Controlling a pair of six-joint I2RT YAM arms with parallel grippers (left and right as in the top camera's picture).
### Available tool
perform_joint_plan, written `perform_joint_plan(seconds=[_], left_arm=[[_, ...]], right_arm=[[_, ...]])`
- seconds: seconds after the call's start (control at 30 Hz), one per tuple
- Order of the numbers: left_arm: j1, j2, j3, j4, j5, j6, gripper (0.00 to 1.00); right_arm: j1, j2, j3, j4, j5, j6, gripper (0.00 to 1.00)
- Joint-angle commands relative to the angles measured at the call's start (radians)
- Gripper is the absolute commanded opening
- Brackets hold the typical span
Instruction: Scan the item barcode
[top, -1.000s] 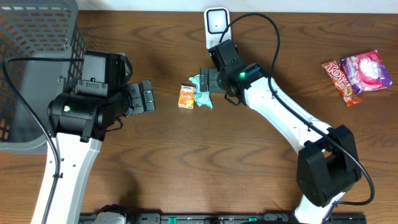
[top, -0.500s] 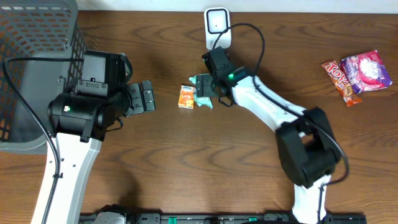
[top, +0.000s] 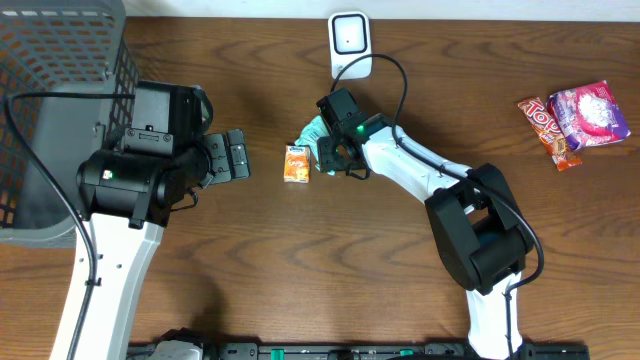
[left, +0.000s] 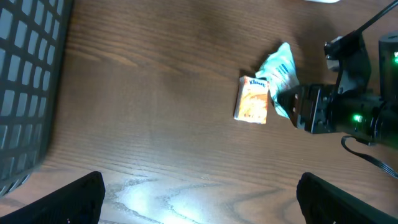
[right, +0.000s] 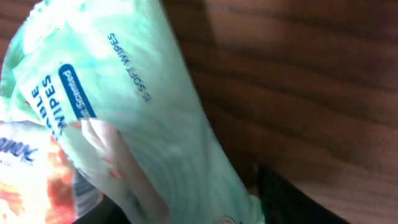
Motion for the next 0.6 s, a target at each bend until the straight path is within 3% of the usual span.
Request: perform_joint_plan(seconds=[0.0, 0.13, 0.37, 0.57], left_arm=[[0.001, 0.002, -0.002, -0.002, -0.013, 0.006, 0.98], [0.001, 0.002, -0.002, -0.002, -0.013, 0.006, 0.98], [0.001, 0.002, -0.002, -0.002, -0.013, 0.006, 0.98], [0.001, 0.002, -0.002, -0.002, -0.013, 0.006, 0.98]], right_arm=[[0.0, -0.002, -0.003, -0.032, 0.019, -0.004, 0.46], [-0.003, -0.015, 0.002, -0.085, 0.034, -0.003, 0.33], [-0.017, -0.09, 0.002, -0.187, 0.088, 0.03, 0.23], [-0.028, -0.136, 0.002, -0.266, 0.139, 0.07, 0.05]])
